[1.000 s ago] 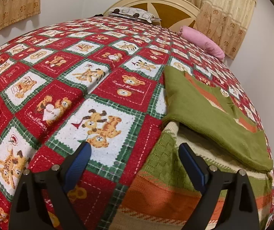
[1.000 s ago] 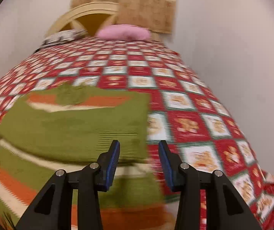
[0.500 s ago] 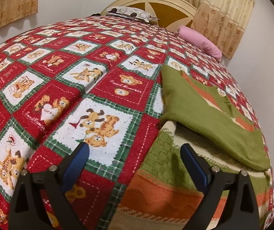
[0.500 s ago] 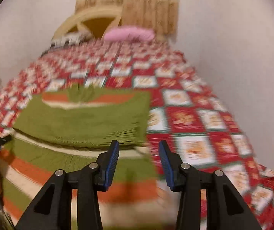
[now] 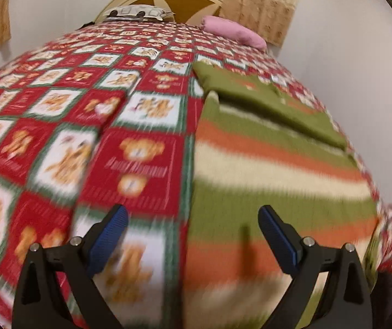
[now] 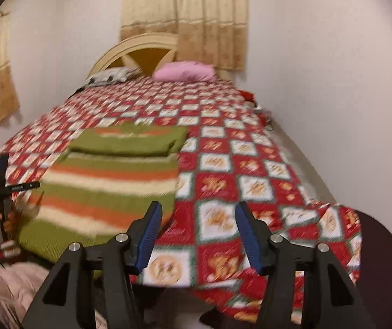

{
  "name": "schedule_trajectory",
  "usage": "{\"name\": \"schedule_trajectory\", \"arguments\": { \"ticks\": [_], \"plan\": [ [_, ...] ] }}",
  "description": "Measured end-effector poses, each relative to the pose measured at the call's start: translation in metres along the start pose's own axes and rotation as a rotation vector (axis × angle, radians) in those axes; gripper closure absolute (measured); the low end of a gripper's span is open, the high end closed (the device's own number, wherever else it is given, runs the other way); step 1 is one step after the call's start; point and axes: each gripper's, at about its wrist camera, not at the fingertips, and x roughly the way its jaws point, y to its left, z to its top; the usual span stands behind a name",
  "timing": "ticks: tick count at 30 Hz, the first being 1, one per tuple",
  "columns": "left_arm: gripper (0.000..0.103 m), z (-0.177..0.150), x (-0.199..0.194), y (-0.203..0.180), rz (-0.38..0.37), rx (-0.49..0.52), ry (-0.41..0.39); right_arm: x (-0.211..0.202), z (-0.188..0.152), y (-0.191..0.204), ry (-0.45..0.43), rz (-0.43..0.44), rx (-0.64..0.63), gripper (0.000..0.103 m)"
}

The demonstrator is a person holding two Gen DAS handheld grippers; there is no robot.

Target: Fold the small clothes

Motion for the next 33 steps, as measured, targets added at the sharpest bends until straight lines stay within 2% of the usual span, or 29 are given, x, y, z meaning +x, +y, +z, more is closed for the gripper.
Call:
{"name": "schedule_trajectory", "arguments": {
  "ticks": [3,5,8,10,12,14,16,18,20,22,23,24,28,30,33],
  "plan": [
    [0.005,-0.02,-0.02,-0.002,-0.019,0.015,0.006,0.026,-0.018,0.032,0.05,0.11,-0.052,0.046],
    [0.005,-0.027,-0.025,-0.003,-0.044,0.007,0.02,0.047,-0.03,0.057,0.098,0.147,-0.129,0.047],
    [0.005,-0.037,-0.034,-0.008,-0.068,0.018,0.035,0.073,-0.049,0.103,0.156,0.163,-0.327,0.047],
    [0.004,-0.045,-0.04,-0.014,-0.066,0.049,0.036,0.083,-0.053,0.119,0.177,0.186,-0.359,0.047],
    [0.004,-0.057,-0.047,-0.018,-0.042,0.078,0.037,0.09,-0.055,0.125,0.202,0.273,-0.307,0.046],
    [0.005,-0.069,-0.05,-0.021,-0.052,0.087,0.057,0.098,-0.061,0.13,0.222,0.31,-0.264,0.046],
    [0.005,-0.076,-0.052,-0.021,-0.064,0.092,0.069,0.103,-0.067,0.136,0.222,0.288,-0.252,0.046],
    [0.008,-0.083,-0.05,-0.023,-0.072,0.105,0.086,0.117,-0.075,0.137,0.249,0.228,-0.238,0.047],
    [0.02,-0.087,-0.046,-0.025,-0.081,0.114,0.113,0.121,-0.081,0.14,0.256,0.182,-0.264,0.048],
    [0.025,-0.087,-0.049,-0.028,-0.081,0.131,0.097,0.118,-0.081,0.14,0.252,0.139,-0.309,0.063],
    [0.029,-0.087,-0.049,-0.029,-0.09,0.131,0.1,0.117,-0.079,0.136,0.264,0.13,-0.298,0.075],
    [0.029,-0.086,-0.049,-0.029,-0.09,0.133,0.099,0.117,-0.077,0.129,0.281,0.139,-0.262,0.086],
    [0.029,-0.076,-0.06,-0.028,-0.109,0.174,0.053,0.11,-0.071,0.092,0.313,0.173,-0.09,0.092],
    [0.026,-0.067,-0.069,-0.024,-0.14,0.186,0.02,0.101,-0.068,0.068,0.304,0.232,0.029,0.094],
    [0.02,-0.048,-0.078,-0.014,-0.168,0.188,-0.033,0.093,-0.062,0.058,0.276,0.268,0.13,0.094]
  ]
}}
